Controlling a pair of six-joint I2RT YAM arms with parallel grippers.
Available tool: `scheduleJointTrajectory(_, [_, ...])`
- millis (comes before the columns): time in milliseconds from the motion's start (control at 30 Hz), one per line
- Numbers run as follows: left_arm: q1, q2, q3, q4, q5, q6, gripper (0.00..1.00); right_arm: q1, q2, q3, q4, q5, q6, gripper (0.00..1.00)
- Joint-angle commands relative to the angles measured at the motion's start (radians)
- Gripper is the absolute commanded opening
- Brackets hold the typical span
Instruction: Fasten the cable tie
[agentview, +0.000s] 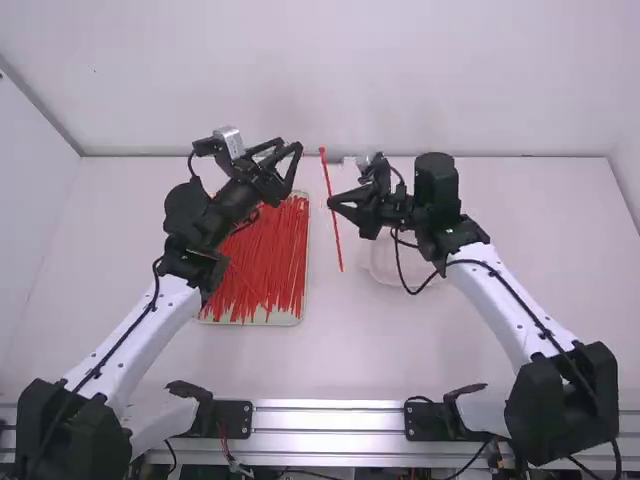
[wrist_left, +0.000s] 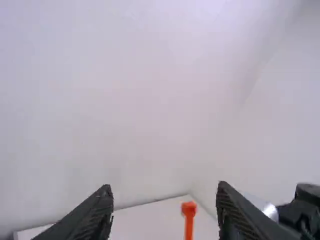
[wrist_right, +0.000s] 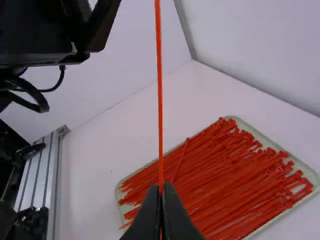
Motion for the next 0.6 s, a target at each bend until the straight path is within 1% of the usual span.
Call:
scheduleJointTrajectory(0, [0.053,-0.017,0.036,0.002,0.144,0.034,0.63,-0.048,-0.006,0.032,-0.001,-0.134,-0.038,0.0])
scheduleJointTrajectory(33, [0.066,-0.017,0.044,-0.002,0.173,0.045,0.63,-0.061,-0.006,0.032,0.0,-0.152,-0.038,0.0])
scheduleJointTrajectory(67, [0.088,-0.017,0.06,-0.011,0.228,0.061,0.69,-0.08,-0.006,0.032,0.001,-0.178,-0.038,0.0])
scheduleJointTrajectory(100, [0.1,-0.017,0.072,-0.023,0.267,0.076,0.71,-0.09,-0.006,0.032,0.002,-0.193,-0.045,0.0])
scheduleJointTrajectory(167, [0.119,-0.01,0.105,-0.037,0.384,0.134,0.79,-0.114,-0.006,0.032,0.0,-0.24,-0.091,0.0])
scheduleJointTrajectory(267, [0.12,0.008,0.134,-0.038,0.486,0.18,0.84,-0.125,-0.006,0.032,0.005,-0.258,-0.111,0.0])
scheduleJointTrajectory(300, [0.12,0.018,0.154,-0.037,0.554,0.208,0.86,-0.123,-0.006,0.032,0.018,-0.264,-0.116,0.0])
scheduleJointTrajectory(400, [0.12,0.029,0.185,-0.055,0.628,0.252,0.91,-0.122,-0.006,0.032,0.046,-0.265,-0.116,0.0])
scheduleJointTrajectory(533, [0.12,0.051,0.245,-0.177,0.638,0.328,0.94,-0.122,-0.006,0.032,0.079,-0.267,-0.111,0.0])
scheduleJointTrajectory(567, [0.12,0.068,0.289,-0.27,0.669,0.407,0.97,-0.122,-0.006,0.032,0.09,-0.267,-0.113,0.0])
